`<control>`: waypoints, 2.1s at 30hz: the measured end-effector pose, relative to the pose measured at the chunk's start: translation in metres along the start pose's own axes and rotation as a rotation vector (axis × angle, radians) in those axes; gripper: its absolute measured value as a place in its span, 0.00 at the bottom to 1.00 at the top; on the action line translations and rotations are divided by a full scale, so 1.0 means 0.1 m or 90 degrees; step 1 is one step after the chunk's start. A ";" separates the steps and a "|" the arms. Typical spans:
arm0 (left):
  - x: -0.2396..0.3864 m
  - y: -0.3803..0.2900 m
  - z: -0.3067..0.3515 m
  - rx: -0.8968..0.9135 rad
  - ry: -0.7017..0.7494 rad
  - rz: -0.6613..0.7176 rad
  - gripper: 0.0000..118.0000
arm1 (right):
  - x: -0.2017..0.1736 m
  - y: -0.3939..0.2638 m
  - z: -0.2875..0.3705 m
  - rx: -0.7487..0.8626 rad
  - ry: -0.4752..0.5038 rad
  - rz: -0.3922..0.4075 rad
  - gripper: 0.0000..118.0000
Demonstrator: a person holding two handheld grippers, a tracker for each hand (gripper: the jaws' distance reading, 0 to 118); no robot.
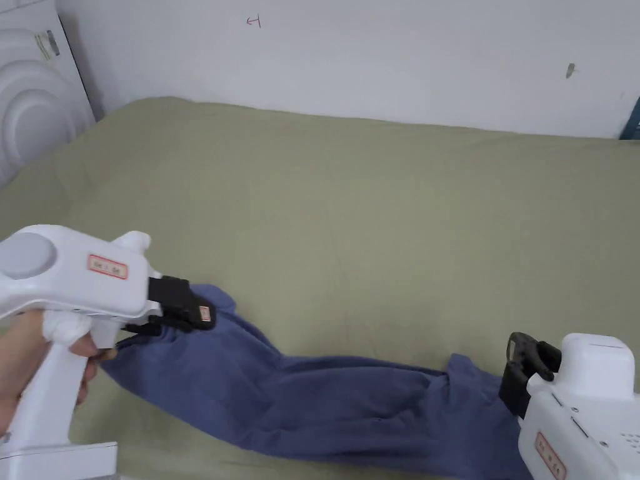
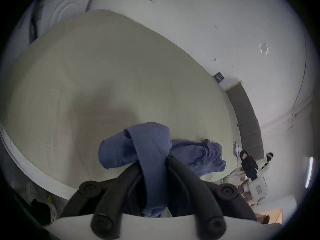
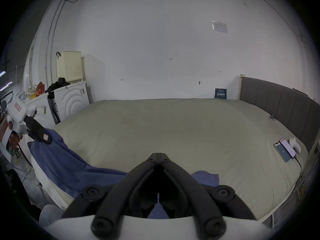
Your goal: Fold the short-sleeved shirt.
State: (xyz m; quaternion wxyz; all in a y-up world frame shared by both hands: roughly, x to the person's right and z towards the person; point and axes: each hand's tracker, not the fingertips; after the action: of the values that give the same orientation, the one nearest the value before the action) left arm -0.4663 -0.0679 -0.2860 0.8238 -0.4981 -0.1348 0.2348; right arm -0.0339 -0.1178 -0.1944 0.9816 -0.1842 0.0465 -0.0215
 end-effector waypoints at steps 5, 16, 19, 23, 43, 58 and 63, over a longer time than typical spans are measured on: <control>0.74 -0.07 -0.60 -0.045 0.006 -0.054 0.07 | 0.11 0.03 0.12 0.017 -0.014 0.008 0.00; 1.30 -0.51 -2.16 -0.107 0.016 -0.133 0.90 | 0.42 -0.11 0.19 -0.005 -0.050 -0.021 0.00; 1.20 -0.52 -1.92 -0.059 -0.043 -0.107 0.98 | 0.47 -0.14 0.20 -0.011 -0.053 -0.016 0.00; 0.90 -0.45 -1.32 -0.009 -0.093 -0.073 0.72 | 0.50 -0.14 0.18 -0.013 -0.052 -0.029 0.00; 1.08 -0.99 -2.40 -0.150 -0.119 -0.040 0.01 | 0.49 -0.19 0.03 -0.045 -0.044 -0.027 0.00; -0.30 -0.42 -0.86 -0.065 -0.074 -0.016 0.01 | 0.32 -0.14 0.05 0.022 -0.065 0.009 0.00; -0.46 -0.43 -1.04 -0.084 -0.160 0.024 0.92 | 0.31 -0.12 0.07 0.046 -0.085 0.015 0.00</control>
State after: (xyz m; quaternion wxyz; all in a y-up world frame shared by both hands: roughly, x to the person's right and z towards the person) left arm -0.4467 -0.1877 -0.2959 0.7615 -0.5201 -0.2426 0.3013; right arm -0.0031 -0.1285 -0.1861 0.9886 -0.1493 -0.0176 0.0007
